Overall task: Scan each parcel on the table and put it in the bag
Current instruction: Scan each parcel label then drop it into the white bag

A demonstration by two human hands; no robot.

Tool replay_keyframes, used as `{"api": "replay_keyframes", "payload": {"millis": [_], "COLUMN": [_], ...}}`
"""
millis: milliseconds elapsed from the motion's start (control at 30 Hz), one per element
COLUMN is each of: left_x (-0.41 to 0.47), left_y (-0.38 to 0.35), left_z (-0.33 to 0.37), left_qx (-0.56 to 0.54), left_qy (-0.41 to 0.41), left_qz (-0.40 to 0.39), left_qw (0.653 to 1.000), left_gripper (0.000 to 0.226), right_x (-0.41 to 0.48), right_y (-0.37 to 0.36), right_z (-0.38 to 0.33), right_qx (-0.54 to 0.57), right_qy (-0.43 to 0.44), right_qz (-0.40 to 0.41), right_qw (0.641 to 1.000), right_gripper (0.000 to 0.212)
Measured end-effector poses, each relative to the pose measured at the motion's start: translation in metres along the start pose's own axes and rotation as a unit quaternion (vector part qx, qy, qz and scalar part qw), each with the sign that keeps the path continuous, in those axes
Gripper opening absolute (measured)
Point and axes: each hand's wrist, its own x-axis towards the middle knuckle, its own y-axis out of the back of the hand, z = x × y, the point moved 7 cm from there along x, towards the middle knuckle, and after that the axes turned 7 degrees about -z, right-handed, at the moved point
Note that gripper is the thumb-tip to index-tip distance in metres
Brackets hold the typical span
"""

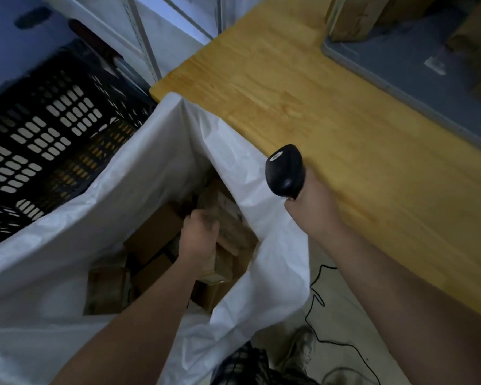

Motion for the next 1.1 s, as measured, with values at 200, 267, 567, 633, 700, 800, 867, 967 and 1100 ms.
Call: {"api": "replay_keyframes", "payload": {"millis": [200, 267, 567, 633, 700, 800, 867, 967, 1100], "left_x": [-0.046, -0.056, -0.076, -0.082, -0.088, -0.093, -0.096, -0.096, -0.09], "left_y": [0.022, 0.024, -0.015, -0.04, -0.067, -0.11, -0.137, -0.176, -0.224], "left_z": [0.094, 0.125, 0.269, 0.301, 0.327, 0.358, 0.381, 0.42, 0.487], "left_qx": [-0.004, -0.001, 0.075, 0.092, 0.104, 0.127, 0.136, 0.148, 0.193], "left_qy": [-0.127, -0.161, -0.294, -0.319, -0.331, -0.345, -0.354, -0.365, -0.38], "left_qz": [0.023, 0.017, -0.046, -0.066, -0.088, -0.114, -0.124, -0.141, -0.143], "left_qw": [0.992, 0.987, 0.952, 0.941, 0.934, 0.923, 0.917, 0.908, 0.893], "left_gripper": [0.031, 0.038, 0.04, 0.039, 0.039, 0.039, 0.039, 0.04, 0.044], "right_x": [-0.011, -0.024, -0.083, -0.096, -0.106, -0.117, -0.122, -0.127, -0.121], "right_y": [0.037, 0.057, 0.158, 0.184, 0.207, 0.235, 0.258, 0.301, 0.373], "right_z": [0.013, 0.023, 0.103, 0.126, 0.147, 0.181, 0.204, 0.238, 0.28], "right_qx": [0.005, 0.002, 0.005, 0.018, 0.022, 0.043, 0.057, 0.056, 0.034], "right_qy": [-0.031, -0.049, -0.127, -0.15, -0.165, -0.187, -0.199, -0.222, -0.231], "right_qz": [0.028, 0.045, 0.17, 0.204, 0.224, 0.246, 0.261, 0.285, 0.309], "right_qw": [0.999, 0.998, 0.977, 0.967, 0.96, 0.95, 0.943, 0.931, 0.922], "right_gripper": [0.042, 0.041, 0.023, 0.021, 0.018, 0.017, 0.018, 0.021, 0.019]}}
